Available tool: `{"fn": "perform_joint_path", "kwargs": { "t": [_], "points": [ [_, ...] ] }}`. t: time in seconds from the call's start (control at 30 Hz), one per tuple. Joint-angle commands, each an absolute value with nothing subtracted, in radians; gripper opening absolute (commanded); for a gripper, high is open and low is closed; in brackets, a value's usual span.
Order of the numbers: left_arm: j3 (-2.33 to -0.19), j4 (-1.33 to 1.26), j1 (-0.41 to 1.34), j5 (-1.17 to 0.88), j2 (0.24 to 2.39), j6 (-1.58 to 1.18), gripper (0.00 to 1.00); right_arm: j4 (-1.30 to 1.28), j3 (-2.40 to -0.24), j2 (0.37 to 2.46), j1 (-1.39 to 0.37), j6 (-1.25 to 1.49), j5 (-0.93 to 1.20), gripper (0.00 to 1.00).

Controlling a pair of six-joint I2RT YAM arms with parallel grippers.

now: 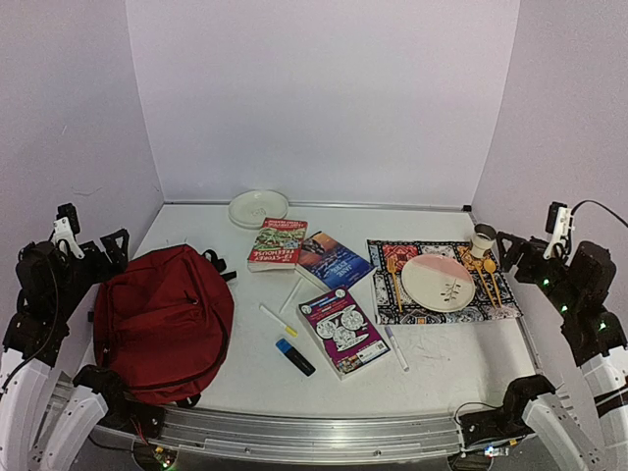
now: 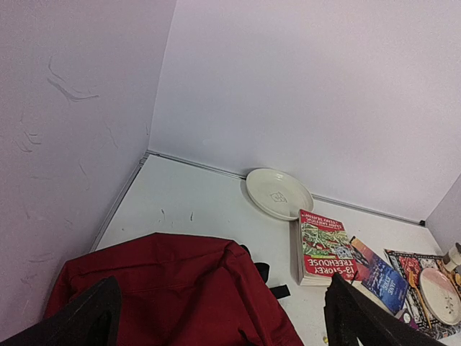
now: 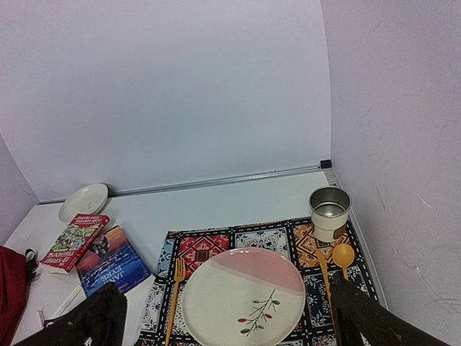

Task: Pack the student bag
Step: Pick up the student bag from the corner of the board.

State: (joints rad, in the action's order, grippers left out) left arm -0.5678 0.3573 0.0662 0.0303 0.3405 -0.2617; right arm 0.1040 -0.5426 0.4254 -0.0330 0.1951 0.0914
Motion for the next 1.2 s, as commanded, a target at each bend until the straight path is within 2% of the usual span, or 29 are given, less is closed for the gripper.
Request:
{"fn": "perform_joint_path", "kwargs": {
  "t": [0.0, 0.37, 0.63, 0.83, 0.93, 1.03, 1.17],
  "points": [
    [-0.607, 0.326, 0.061, 0.036, 0.355, -0.26, 0.99, 0.146, -0.551, 0.453, -0.029, 0.2, 0.135, 0.98],
    [-0.619, 0.335, 0.061, -0.079, 0.476, -0.322, 0.99, 0.156, -0.581, 0.556, -0.029, 0.235, 0.212, 0.98],
    [-0.68, 0.353, 0.061, -0.213, 0.769, -0.423, 0.99, 0.171, -0.625, 0.679, -0.036, 0.257, 0.281, 0.98],
    [-0.675, 0.364, 0.066, -0.296, 0.954, -0.459, 0.99, 0.2, -0.616, 0.749, -0.131, 0.26, 0.242, 0.98],
    [-0.693, 0.388, 0.143, -0.31, 1.047, -0.484, 1.0, 0.223, -0.637, 0.825, -0.24, 0.263, 0.172, 0.98],
    [-0.746, 0.471, 0.326, -0.15, 1.123, -0.504, 1.0, 0.243, -0.663, 0.894, -0.368, 0.249, 0.103, 0.98],
    [-0.796, 0.558, 0.446, -0.085, 1.193, -0.549, 0.99, 0.276, -0.671, 0.96, -0.404, 0.248, 0.159, 0.98]
  ]
}}
